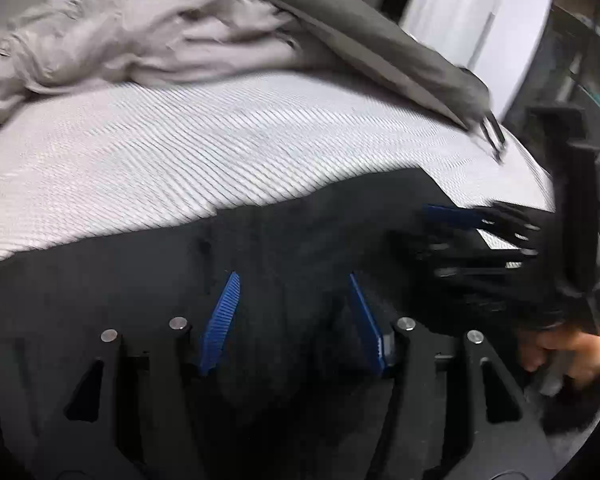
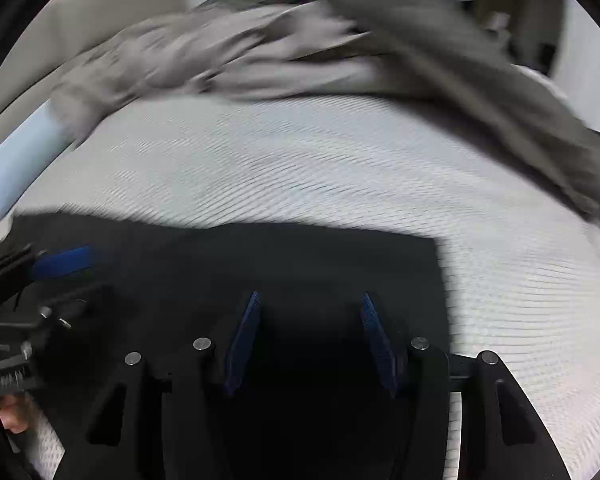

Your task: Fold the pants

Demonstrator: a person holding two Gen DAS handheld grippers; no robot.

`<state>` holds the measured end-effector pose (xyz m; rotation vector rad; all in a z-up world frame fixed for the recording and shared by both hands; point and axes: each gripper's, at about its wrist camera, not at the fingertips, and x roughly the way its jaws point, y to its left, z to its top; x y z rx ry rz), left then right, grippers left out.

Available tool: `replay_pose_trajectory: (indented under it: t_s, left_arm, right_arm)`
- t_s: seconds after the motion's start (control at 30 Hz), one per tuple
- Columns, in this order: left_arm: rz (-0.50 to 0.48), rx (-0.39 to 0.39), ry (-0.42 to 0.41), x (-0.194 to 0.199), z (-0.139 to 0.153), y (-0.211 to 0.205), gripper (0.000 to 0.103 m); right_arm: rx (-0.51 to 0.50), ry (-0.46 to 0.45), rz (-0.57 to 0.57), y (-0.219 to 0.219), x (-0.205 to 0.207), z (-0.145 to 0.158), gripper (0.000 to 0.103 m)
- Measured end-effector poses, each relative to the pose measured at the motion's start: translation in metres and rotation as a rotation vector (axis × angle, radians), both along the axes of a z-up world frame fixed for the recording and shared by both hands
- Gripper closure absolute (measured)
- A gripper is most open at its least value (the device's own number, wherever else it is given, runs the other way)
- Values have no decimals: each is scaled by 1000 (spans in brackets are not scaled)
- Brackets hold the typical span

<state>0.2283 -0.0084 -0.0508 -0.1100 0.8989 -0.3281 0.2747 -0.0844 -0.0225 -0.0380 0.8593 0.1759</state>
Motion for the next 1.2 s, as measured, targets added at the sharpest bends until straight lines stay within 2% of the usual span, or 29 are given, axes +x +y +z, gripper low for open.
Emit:
replay_pose_trajectory:
  t_s: [0.07,0.13,0.2,0.23,0.27,0.3,0.37,0.43,0.47,0.53,0.57,0.63,0.7,0.77,0.83,0.9,1.0,1.07,1.13,1.17,1.2]
  left_arm:
    - [7,85,14,0,-16,-6,49]
    - [19,98,-8,-9,-17,-2,48]
    - [99,135,0,-19,-16,12,35]
    - [126,119,3,-24,-16,17,35]
    - [154,102,6,-29,-13,22,41]
    - [168,113,2,-34,-10,24,46]
    - [154,142,-55,-46,1,15,45]
    - [102,132,-99,-57,8,0,45]
    - [61,114,-107,-61,8,-8,45]
    - [-28,136,-76,-59,-4,-26,45]
    - [-45,161,-56,-57,-14,-30,45]
    - [-56,143,-43,-55,-19,-25,45]
    - [-59,140,-47,-62,-15,-18,46]
    - [-12,197,-54,-69,-15,-7,46]
    - [32,205,-38,-75,-15,5,47]
    - [58,180,-67,-82,-2,9,51]
    - [9,113,-130,-93,14,-1,51]
    - [-75,100,-92,-93,6,-23,51]
    - [-133,153,-18,-89,-16,-39,51]
    - [-135,196,-14,-90,-24,-40,51]
    - [-146,199,-19,-92,-24,-38,51]
  right_arm:
    - [-60,50,-21,3,8,-18,50]
    - [-88,55,-82,-17,3,-25,50]
    - [-175,40,-160,-33,-2,-22,50]
    - [-229,32,-211,-42,-3,-22,50]
    - [-222,30,-258,-56,-7,-23,50]
    - [-162,32,-262,-60,-14,-22,50]
    - [-79,13,-226,-55,-30,-11,51]
    - [-34,-39,-105,-32,-40,0,51]
    - [-1,-25,-49,-20,-40,0,51]
    - [61,19,24,-6,-34,-11,51]
    - [60,43,43,-1,-31,-19,51]
    - [-38,57,52,9,-30,-29,51]
    - [-100,46,25,-8,-39,-30,52]
    - [-144,41,-57,-44,-43,-32,51]
    - [-145,33,-125,-74,-49,-35,51]
    - [-54,34,-149,-96,-59,-28,52]
    - [37,-30,-70,-83,-77,-6,52]
    - [56,-40,26,-53,-88,-5,51]
    - [41,5,126,-24,-87,-17,51]
    - [-3,34,150,-13,-87,-27,51]
    - [-36,51,152,-12,-85,-33,51]
